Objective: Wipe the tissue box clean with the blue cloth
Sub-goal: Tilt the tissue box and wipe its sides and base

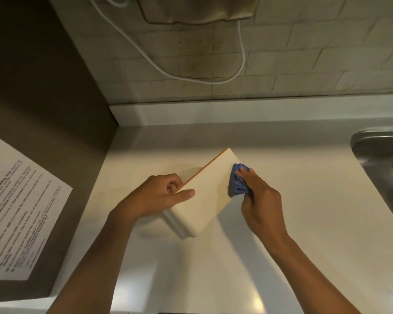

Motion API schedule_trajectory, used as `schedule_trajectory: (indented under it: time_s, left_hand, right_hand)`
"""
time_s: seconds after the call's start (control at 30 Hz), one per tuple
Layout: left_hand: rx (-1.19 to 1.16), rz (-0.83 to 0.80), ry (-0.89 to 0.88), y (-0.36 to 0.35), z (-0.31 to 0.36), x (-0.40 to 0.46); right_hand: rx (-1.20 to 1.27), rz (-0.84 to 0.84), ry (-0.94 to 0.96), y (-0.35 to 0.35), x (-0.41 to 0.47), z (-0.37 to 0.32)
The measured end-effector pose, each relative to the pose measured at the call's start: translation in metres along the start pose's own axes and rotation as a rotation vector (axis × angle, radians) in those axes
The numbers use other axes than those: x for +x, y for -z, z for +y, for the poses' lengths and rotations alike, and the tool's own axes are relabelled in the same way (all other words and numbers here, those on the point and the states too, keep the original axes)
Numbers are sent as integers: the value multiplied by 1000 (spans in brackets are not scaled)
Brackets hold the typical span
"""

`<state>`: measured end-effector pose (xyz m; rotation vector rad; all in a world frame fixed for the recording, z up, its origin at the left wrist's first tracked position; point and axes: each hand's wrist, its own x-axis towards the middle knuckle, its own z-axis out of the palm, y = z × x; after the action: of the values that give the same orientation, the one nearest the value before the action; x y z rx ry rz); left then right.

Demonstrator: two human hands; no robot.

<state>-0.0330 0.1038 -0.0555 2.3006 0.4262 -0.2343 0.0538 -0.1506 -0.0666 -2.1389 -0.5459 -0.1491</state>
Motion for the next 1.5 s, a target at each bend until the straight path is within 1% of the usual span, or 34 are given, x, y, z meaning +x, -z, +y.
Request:
schedule_trajectory:
  time_s: [0.07,0.1,0.13,0.17,0.2,0.23,0.27,0.3,0.37,0.4,0.43,0.47,0.5,0.57,0.6,0.63,0.7,0.73,0.77,0.87,0.93,1.03,1.1,1.17,1.27,1.33,1.4,1.47,1.5]
  left_hand:
    - [45,8,37,-2,5,3]
    - [65,14,64,-5,10,5]
    - [88,23,99,-8,15,7]
    - [119,37,137,-11,21,10]
    - [159,57,173,-15,26,14]
    - [208,80,198,-18,32,18]
    - [260,105,213,-21,38,22]
    - [310,133,218,-25,42,25]
    - [385,192,225,-31,49,29]
    - [409,225,232,-34,53,31]
    - [426,257,238,-37,56,33]
    - [439,282,245,-41,58,36]
    - [447,296,250,-43,61,39]
    - [460,314,255,-48,65,44]
    - [468,327,256,-49,67,45]
    - [472,341,254,-49,67,46]
    - [471,372,232,-46,63,45]
    - [463,395,209,-44,60,43]
    - [441,431,177,-41,56,42]
    - [297,562,22,-32,44,34]
    - [173,601,-92,-30,36,29]
    - [-17,617,-223,-36,23,26]
    - [-156,635,-290,-44,14,25]
    - [-275,633,-288,-55,9,24]
    - [-388,572,-262,-66,8,23]
    - [-441,557,-305,-65,12,21]
    - [-433,574,-326,-56,25,21]
    - [-403,588,-281,-44,41,21]
    - [-402,580,-229,-38,48,21]
  right_hand:
    - [-78,-31,13,-4,-3,1]
    - [-146,-76,52,-6,-6,-1]
    - [-203,-126,129,-9,-11,0]
    - [-202,-162,181,-13,-15,4]
    - [-163,-188,159,-14,-19,-2]
    - [-93,-142,153,-14,-23,-6]
    - [29,-72,61,-15,-25,-13]
    - [88,-102,48,-20,-33,-12]
    - [-2,-208,97,-19,-41,-12]
    - [-35,-208,101,-23,-44,-16]
    - [-89,-194,168,-24,-46,-15]
    - [-85,-182,214,-25,-45,-12]
    - [-60,-142,200,-27,-47,-11]
    - [30,-69,94,-30,-46,-13]
    - [111,-71,24,-27,-44,-15]
    - [169,-105,-2,-25,-44,-15]
    - [110,-142,102,-16,-45,-19]
    - [123,-112,115,-12,-46,-18]
    - [182,-35,88,-6,-45,-18]
    - [427,285,-218,8,-32,-19]
    - [537,368,-328,16,-23,-21]
    - [596,369,-365,21,-14,-18]
    - [633,318,-393,19,-10,-19]
    - [657,287,-412,18,-7,-20]
    - [659,291,-423,16,-5,-21]
    - [654,287,-414,15,-6,-22]
    - [640,263,-393,14,-7,-24]
    - [639,249,-377,12,-8,-26]
    - [639,248,-371,12,-8,-27]
